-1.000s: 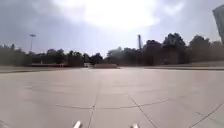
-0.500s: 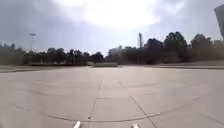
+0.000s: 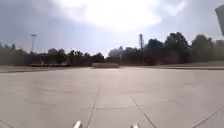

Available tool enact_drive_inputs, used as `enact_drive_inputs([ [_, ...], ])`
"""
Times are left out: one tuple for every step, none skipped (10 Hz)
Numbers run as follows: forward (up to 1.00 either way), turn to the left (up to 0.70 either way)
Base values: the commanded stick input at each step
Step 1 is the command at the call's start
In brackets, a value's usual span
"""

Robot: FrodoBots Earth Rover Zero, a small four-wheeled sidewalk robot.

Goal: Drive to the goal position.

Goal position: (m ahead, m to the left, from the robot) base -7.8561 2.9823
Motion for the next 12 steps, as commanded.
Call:
enact_drive_inputs([
  [0.7, -0.01],
  [0.7, -0.01],
  [0.7, -0.01],
  [0.7, -0.01],
  [0.7, -0.01],
  [0.7, -0.01],
  [0.7, -0.01],
  [0.7, -0.01],
  [0.7, -0.01],
  [0.7, -0.01],
  [0.7, -0.01],
  [0.7, -0.01],
])
